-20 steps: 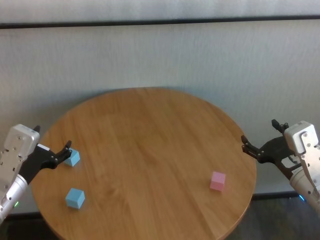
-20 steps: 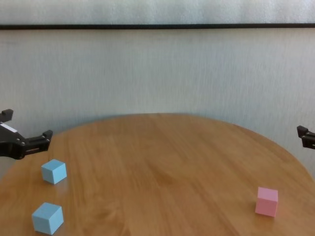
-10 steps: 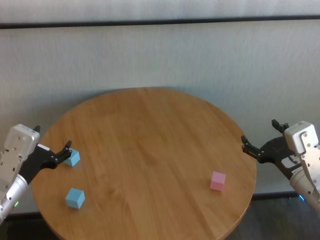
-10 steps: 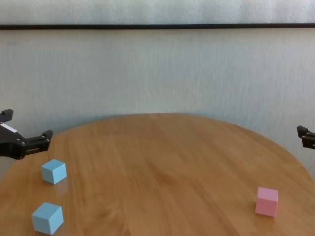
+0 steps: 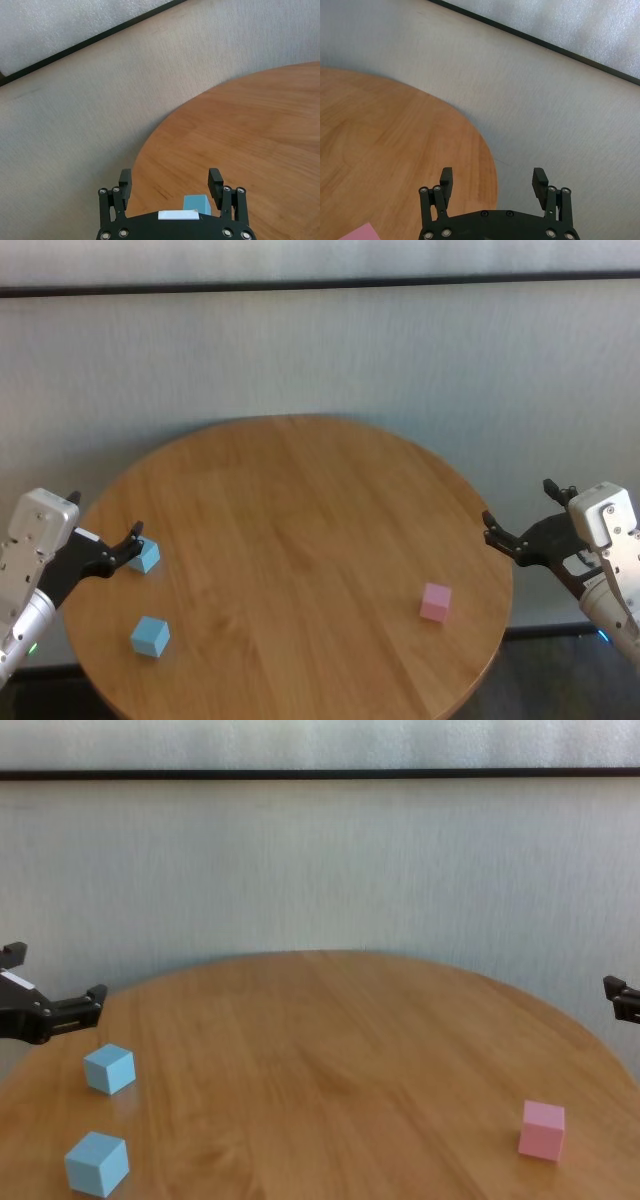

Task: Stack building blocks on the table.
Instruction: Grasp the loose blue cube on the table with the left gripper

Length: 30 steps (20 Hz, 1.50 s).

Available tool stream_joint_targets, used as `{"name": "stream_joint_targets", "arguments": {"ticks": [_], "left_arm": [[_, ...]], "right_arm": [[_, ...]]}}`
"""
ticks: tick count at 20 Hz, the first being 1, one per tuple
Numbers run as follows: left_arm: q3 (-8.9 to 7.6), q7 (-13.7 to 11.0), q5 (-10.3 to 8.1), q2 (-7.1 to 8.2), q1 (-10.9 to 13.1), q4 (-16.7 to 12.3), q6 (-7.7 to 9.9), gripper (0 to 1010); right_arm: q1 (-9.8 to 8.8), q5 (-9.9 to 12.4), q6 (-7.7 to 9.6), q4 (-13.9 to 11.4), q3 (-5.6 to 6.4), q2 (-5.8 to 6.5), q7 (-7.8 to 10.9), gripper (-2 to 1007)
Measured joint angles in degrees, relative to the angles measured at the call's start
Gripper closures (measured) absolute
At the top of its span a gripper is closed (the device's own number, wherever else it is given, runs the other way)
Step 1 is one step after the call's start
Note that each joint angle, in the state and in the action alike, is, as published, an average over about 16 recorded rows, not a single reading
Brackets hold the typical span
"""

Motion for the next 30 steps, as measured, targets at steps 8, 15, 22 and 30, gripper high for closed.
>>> {"name": "stream_joint_targets", "arguments": {"ticks": [8, 15, 22, 30], "left_arm": [[0.00, 0.0, 0.00, 0.00, 0.0, 0.0, 0.00, 10], [-0.02, 0.0, -0.02, 0.00, 0.0, 0.0, 0.02, 10], [-1.17, -1.4, -1.99, 0.32, 1.3, -1.9, 1.79, 10], [-4.69, -5.4, -8.64, 1.14, 4.9, -7.2, 7.62, 10]], "right_arm": [[0.00, 0.0, 0.00, 0.0, 0.00, 0.00, 0.00, 4], [0.00, 0.0, 0.00, 0.0, 0.00, 0.00, 0.00, 4], [0.00, 0.0, 0.00, 0.0, 0.00, 0.00, 0.00, 4], [0.00, 0.0, 0.00, 0.0, 0.00, 0.00, 0.00, 4]]}}
